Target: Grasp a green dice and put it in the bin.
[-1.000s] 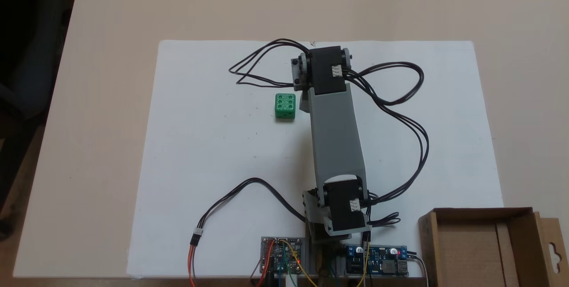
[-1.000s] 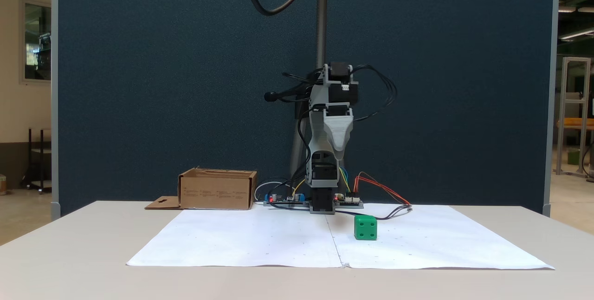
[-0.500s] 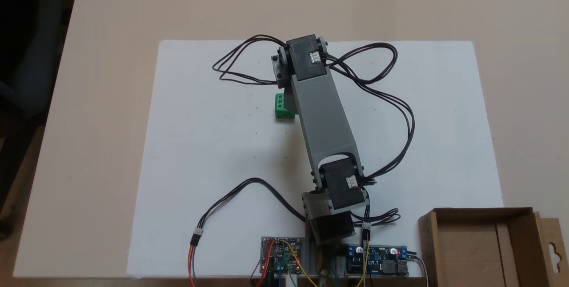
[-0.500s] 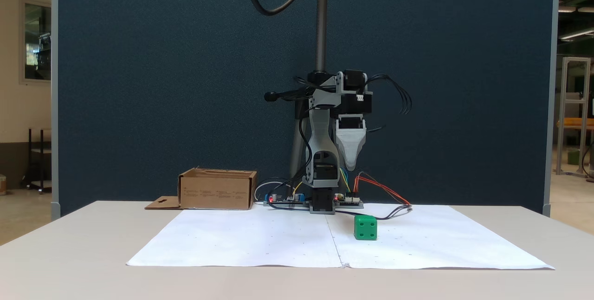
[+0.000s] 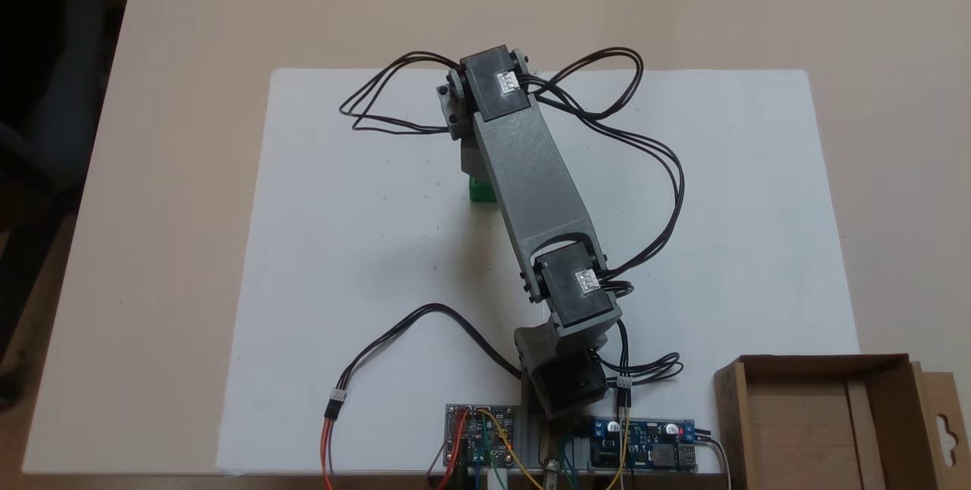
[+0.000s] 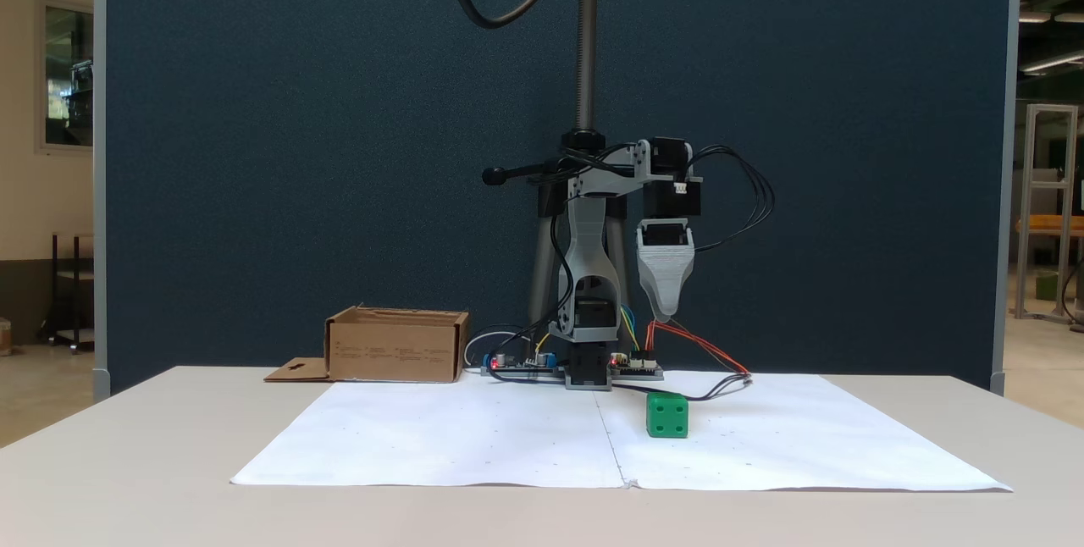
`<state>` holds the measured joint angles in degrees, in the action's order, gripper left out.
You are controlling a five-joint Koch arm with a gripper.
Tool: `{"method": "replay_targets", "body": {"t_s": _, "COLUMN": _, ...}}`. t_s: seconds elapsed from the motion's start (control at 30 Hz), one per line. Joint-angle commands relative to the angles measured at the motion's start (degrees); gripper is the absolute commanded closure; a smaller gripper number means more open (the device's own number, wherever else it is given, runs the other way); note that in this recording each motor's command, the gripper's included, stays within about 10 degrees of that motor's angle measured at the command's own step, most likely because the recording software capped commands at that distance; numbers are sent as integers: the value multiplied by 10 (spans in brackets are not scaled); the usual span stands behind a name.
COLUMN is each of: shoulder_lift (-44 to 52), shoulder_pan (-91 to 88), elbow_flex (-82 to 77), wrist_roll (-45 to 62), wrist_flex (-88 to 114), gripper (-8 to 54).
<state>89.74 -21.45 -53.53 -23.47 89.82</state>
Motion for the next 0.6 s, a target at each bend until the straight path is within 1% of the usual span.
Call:
{"method": "replay_targets", "body": {"t_s": 0.0, "shoulder_lift": 2, "shoulder_pan": -10, "elbow_flex": 36, "wrist_roll": -41, "wrist_flex": -4, "gripper": 33}}
{"method": "replay_targets", "body": {"t_s": 0.4, "shoulder_lift": -5, "shoulder_pan": -10, "elbow_flex": 30, "wrist_roll": -76, "wrist_flex": -10, "gripper": 33}}
{"method": "replay_targets", "body": {"t_s": 0.57, "shoulder_lift": -5, "shoulder_pan": -8, "elbow_flex": -34, "wrist_roll": -76, "wrist_flex": -57, "gripper": 33}}
